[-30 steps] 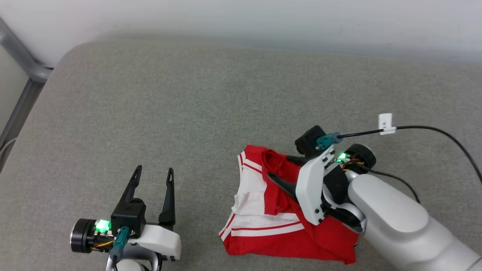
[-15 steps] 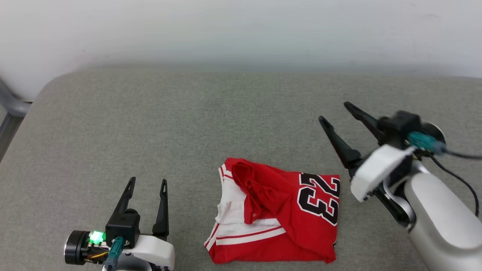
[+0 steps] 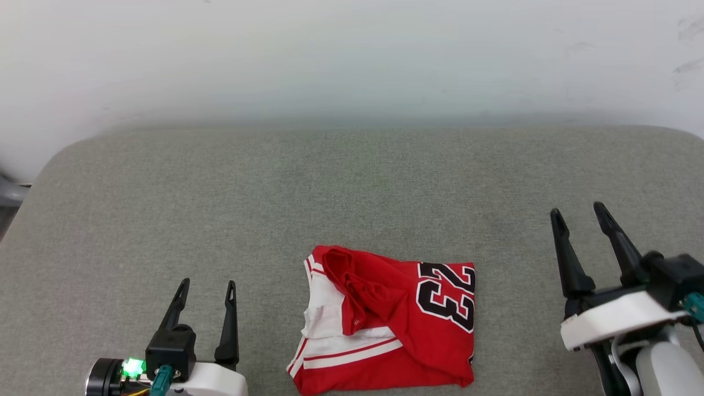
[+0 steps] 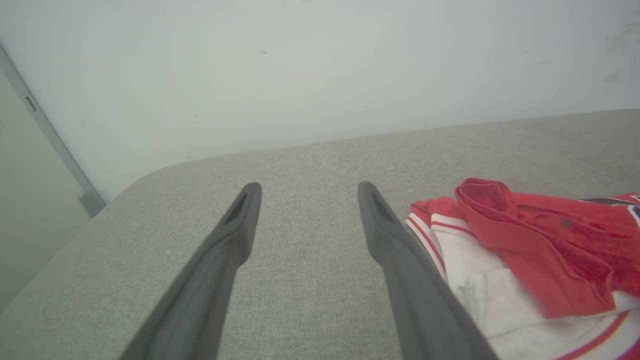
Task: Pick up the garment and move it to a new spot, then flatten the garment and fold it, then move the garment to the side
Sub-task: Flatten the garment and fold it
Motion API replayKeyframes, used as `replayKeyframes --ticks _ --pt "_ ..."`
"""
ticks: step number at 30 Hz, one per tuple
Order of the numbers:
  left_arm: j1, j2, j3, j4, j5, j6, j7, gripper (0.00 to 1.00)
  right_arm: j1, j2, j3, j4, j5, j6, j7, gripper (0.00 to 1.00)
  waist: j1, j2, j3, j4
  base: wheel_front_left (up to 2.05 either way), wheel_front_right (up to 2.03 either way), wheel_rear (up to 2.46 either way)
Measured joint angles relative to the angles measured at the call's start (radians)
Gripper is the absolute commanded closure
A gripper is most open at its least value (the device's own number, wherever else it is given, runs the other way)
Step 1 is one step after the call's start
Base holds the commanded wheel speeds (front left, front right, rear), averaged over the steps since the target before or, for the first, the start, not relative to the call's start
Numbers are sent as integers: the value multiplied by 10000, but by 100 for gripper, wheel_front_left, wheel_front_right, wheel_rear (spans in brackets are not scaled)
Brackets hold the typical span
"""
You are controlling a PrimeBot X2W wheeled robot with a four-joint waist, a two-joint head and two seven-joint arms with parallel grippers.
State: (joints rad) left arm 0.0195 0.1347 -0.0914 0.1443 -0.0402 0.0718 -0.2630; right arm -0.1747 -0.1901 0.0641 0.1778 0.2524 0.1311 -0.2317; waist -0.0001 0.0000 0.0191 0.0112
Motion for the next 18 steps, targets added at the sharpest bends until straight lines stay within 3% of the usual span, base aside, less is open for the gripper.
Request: replayKeyframes --ticks 8,18 --pt "360 19 13 -244 -12 17 0 0 1788 828 -848 -1214 -255 0 -40 0 0 0 -223 -95 0 0 0" --pt "646 29 0 -474 -65 46 0 0 2757 1126 -1129 -1737 -589 0 -4 0 0 0 -371 -20 0 0 0"
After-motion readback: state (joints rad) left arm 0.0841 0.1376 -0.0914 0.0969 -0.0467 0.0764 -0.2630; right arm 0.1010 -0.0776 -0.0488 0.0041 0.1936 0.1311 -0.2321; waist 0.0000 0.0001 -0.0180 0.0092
